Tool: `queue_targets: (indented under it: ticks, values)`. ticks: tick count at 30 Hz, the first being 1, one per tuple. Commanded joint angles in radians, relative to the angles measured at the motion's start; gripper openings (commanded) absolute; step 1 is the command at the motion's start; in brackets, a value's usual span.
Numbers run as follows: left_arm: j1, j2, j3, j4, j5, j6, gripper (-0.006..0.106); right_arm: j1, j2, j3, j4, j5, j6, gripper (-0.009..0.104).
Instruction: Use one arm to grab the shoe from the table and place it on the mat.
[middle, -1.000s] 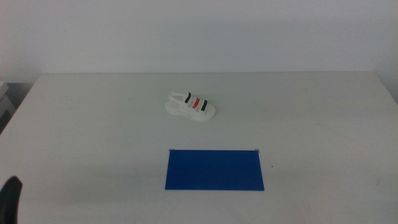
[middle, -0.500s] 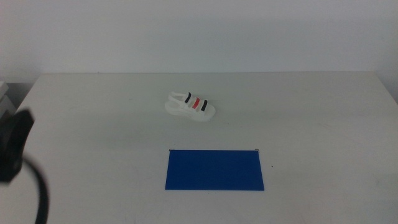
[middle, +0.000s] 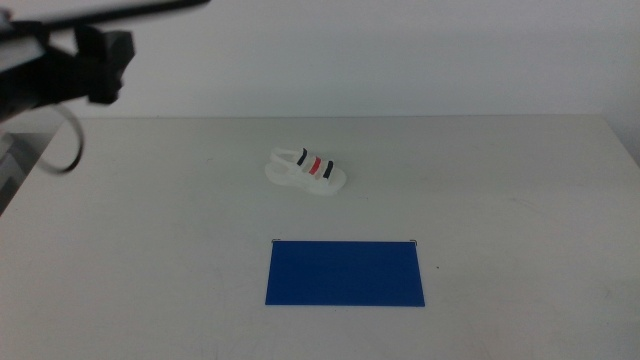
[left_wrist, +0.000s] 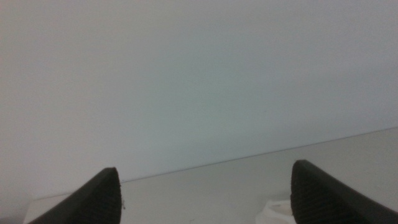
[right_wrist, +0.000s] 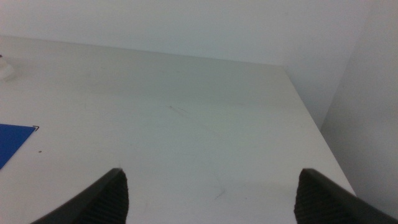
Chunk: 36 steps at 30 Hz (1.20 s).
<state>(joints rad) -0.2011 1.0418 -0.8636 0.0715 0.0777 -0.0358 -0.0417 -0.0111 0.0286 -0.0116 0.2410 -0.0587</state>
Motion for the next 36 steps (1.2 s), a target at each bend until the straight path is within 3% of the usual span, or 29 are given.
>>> queue_targets:
  ticks: [1, 13, 19, 36]
  values:
    - [-0.005, 0.045, -0.078, -0.003, -0.078, -0.005, 0.094, -0.002, 0.004, 0.005, -0.008, -0.073, -0.01, 0.078]
    - [-0.005, 0.203, -0.134, -0.042, -0.096, -0.059, 0.094, -0.002, 0.004, 0.005, -0.008, -0.073, -0.01, 0.078]
    - [-0.005, 0.293, -0.313, -0.013, 0.153, 0.005, 0.094, -0.002, 0.004, 0.005, -0.008, -0.073, -0.01, 0.078]
    - [-0.129, 0.859, -1.111, -0.046, 0.85, 0.591, 0.094, -0.002, 0.004, 0.005, -0.008, -0.073, -0.01, 0.078]
